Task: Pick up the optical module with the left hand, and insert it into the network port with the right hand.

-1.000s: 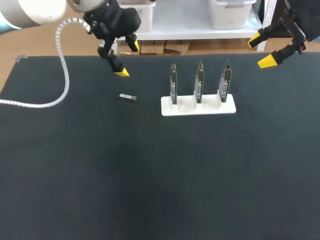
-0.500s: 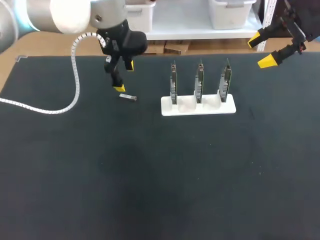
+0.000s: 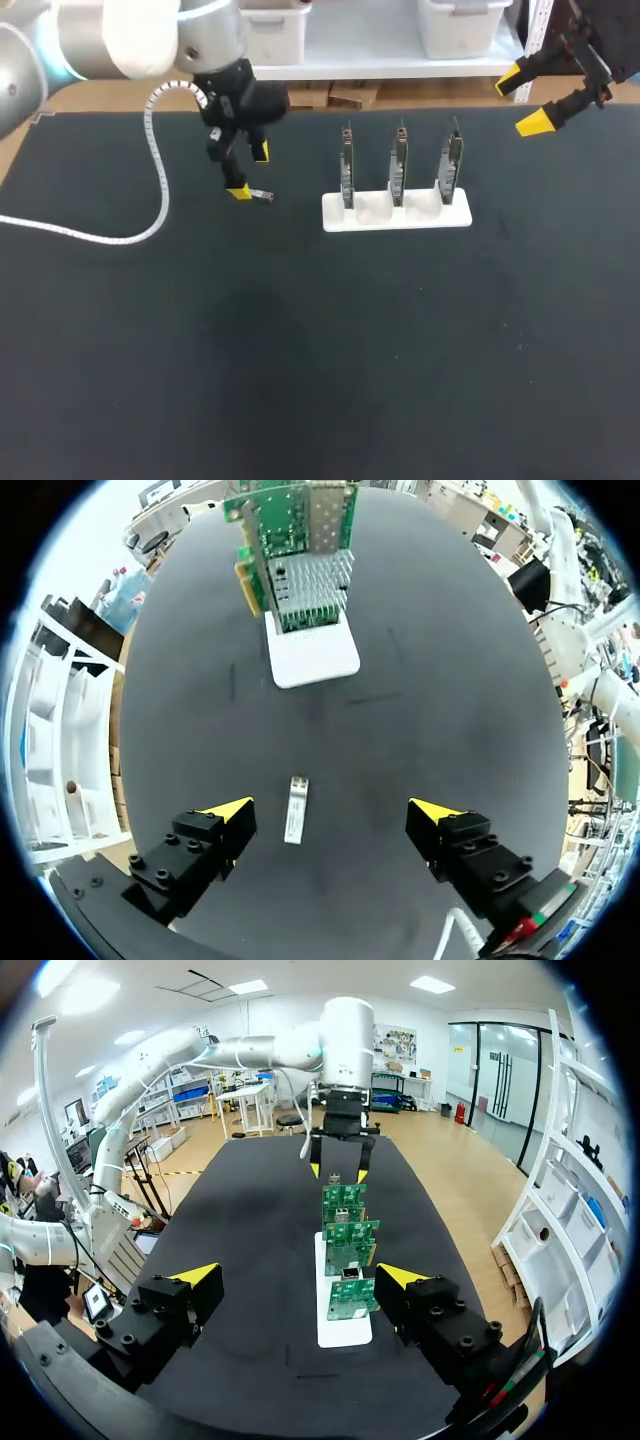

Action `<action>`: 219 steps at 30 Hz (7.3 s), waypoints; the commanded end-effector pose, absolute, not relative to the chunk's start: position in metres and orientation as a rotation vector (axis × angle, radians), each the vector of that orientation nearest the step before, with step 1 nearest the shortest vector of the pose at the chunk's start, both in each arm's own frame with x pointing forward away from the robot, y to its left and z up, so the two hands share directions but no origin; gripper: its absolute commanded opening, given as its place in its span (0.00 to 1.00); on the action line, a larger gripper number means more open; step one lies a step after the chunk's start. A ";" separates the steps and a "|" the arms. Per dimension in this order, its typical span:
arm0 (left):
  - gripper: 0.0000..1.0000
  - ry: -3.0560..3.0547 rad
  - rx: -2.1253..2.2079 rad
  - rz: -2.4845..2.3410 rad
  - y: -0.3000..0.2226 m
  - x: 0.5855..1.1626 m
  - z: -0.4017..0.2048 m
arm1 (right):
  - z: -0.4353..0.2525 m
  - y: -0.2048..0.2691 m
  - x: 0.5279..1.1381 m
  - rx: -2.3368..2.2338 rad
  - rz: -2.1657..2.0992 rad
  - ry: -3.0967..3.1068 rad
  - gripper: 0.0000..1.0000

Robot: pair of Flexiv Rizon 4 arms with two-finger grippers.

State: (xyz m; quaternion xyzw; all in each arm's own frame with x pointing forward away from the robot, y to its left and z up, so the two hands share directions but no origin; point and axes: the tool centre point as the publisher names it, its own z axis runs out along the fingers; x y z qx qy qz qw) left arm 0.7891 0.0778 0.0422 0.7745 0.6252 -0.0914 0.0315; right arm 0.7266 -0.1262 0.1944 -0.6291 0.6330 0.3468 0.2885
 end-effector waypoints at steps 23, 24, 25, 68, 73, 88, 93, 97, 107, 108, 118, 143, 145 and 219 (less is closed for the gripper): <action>1.00 1.906 2.439 -0.278 0.091 0.805 0.029 | 0.194 -0.126 0.726 -1.679 0.924 1.689 1.00; 1.00 1.896 2.438 -0.259 0.091 0.808 0.029 | 0.194 -0.126 0.726 -1.679 0.924 1.689 1.00; 1.00 1.910 2.437 -0.212 0.091 0.810 0.031 | 0.194 -0.126 0.726 -1.679 0.924 1.689 1.00; 1.00 2.030 2.502 -0.068 0.096 0.829 -0.009 | 0.194 -0.126 0.726 -1.679 0.924 1.689 1.00; 1.00 2.064 2.494 -0.164 0.098 0.829 -0.019 | 0.194 -0.126 0.726 -1.679 0.924 1.689 1.00; 0.43 2.049 2.489 -0.145 0.098 0.831 -0.018 | 0.194 -0.126 0.726 -1.679 0.924 1.689 1.00; 0.00 2.041 2.496 -0.159 0.098 0.827 -0.022 | 0.194 -0.126 0.726 -1.679 0.924 1.689 1.00; 0.00 2.054 2.503 -0.167 0.100 0.826 -0.028 | 0.194 -0.126 0.726 -1.679 0.924 1.689 1.00; 0.00 2.044 2.443 -0.312 0.101 0.827 -0.027 | 0.194 -0.126 0.726 -1.679 0.924 1.689 1.00; 0.00 2.040 2.415 -0.354 0.102 0.827 -0.025 | 0.194 -0.126 0.726 -1.679 0.924 1.689 1.00; 0.00 1.906 2.065 -0.710 0.097 0.824 0.031 | 0.194 -0.126 0.726 -1.679 0.924 1.689 1.00; 0.00 1.446 1.975 -0.900 0.072 0.803 0.088 | 0.194 -0.126 0.726 -1.679 0.924 1.689 1.00; 0.00 1.446 1.975 -0.900 0.072 0.803 0.088 | 0.194 -0.126 0.726 -1.679 0.924 1.689 1.00; 0.00 1.075 2.002 -0.603 -0.059 0.750 0.250 | 0.194 -0.126 0.726 -1.679 0.924 1.689 1.00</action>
